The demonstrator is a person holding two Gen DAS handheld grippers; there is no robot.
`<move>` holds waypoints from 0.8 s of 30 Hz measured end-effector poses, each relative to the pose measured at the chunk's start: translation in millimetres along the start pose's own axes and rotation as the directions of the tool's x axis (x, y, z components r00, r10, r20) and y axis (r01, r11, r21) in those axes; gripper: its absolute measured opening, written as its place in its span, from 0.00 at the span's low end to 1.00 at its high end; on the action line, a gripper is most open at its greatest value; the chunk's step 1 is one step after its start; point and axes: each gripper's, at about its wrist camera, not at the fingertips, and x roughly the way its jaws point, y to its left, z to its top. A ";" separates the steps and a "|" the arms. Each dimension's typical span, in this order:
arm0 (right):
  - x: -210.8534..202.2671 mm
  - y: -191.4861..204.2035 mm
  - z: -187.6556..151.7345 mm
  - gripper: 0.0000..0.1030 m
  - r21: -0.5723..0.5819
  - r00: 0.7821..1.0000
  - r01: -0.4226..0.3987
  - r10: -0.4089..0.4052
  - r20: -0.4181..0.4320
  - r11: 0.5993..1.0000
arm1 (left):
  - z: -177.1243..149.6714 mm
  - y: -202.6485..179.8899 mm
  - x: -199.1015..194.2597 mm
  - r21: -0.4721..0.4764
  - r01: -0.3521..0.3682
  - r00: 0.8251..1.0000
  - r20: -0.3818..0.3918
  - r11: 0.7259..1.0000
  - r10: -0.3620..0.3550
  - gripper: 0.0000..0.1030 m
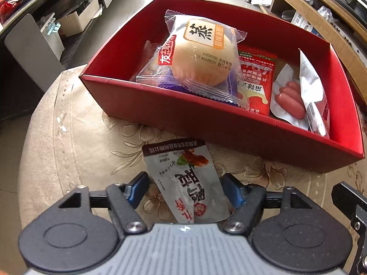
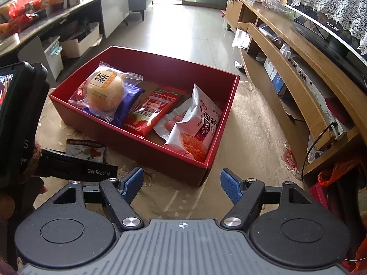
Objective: Organize snacks
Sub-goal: 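Move the left gripper to the small white pouch and grasp it, then lift the white pouch with the left gripper while the right grasps the Kaprons biscuit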
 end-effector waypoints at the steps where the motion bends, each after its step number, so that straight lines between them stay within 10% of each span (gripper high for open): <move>1: -0.3 0.3 -0.1 0.77 -0.003 1.000 -0.002 0.002 0.000 1.000 | -0.9 -0.6 -1.0 0.005 0.002 1.000 0.001 1.000 -0.002 0.61; 19: -22.8 7.6 -10.0 0.77 -0.008 0.999 -0.039 0.039 0.010 0.999 | -42.8 31.3 -21.2 0.034 -0.002 0.999 -0.045 0.999 0.004 0.51; 24: -26.4 9.4 -18.2 0.77 0.009 0.998 -0.067 0.067 -0.015 0.998 | -44.8 35.1 -17.5 0.013 -0.014 0.999 -0.040 1.000 0.014 0.64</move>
